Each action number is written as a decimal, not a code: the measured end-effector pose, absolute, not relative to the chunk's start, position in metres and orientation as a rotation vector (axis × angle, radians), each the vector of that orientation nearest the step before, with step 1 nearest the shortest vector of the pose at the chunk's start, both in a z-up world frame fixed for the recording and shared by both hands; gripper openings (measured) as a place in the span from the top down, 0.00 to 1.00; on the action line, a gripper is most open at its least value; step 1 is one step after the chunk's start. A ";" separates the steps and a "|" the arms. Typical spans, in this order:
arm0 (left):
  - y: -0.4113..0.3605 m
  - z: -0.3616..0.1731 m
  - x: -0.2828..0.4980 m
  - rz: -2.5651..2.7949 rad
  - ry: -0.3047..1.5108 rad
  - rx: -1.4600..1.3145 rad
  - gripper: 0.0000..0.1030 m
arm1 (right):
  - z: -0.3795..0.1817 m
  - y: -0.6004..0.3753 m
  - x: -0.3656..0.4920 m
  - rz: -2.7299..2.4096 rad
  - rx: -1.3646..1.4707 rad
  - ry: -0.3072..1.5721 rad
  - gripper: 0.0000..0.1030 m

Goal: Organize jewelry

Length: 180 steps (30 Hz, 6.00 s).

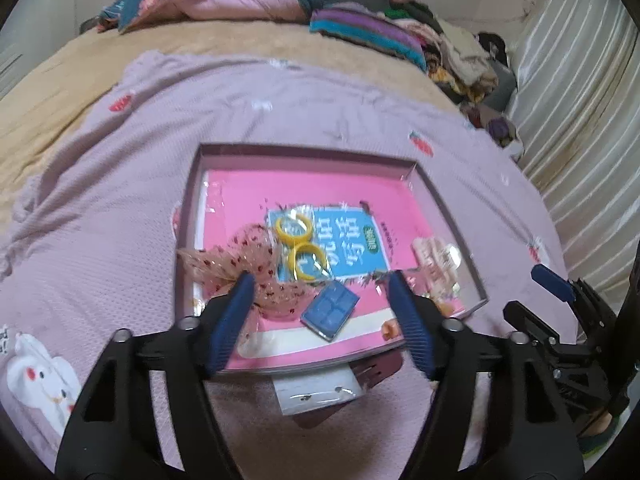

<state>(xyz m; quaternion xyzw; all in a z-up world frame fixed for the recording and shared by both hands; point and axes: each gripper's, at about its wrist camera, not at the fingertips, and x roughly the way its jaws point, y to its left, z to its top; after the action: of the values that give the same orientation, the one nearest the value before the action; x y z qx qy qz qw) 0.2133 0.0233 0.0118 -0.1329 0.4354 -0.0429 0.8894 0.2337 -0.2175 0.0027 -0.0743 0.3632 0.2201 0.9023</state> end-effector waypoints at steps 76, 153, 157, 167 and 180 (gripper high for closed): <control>0.005 0.016 0.075 -0.070 0.843 -0.215 0.09 | 0.005 -0.241 0.095 0.491 -0.098 0.733 0.12; 0.027 -0.051 0.138 -0.014 0.954 -0.283 0.35 | -0.065 -0.182 0.115 0.562 -0.139 0.887 0.15; 0.035 -0.040 0.132 -0.009 0.936 -0.290 0.35 | -0.055 -0.180 0.115 0.575 -0.143 0.863 0.15; 0.049 -0.008 0.124 -0.015 0.872 -0.294 0.35 | -0.030 -0.185 0.130 0.562 -0.128 0.813 0.15; 0.067 0.014 0.139 0.003 0.833 -0.315 0.35 | 0.003 -0.191 0.165 0.522 -0.095 0.750 0.15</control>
<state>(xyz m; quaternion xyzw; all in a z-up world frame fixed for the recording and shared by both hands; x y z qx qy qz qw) 0.1388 0.0675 0.0136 -0.1523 0.4028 0.0014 0.9025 0.1647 -0.1915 0.0030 -0.0458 0.3618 0.2518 0.8964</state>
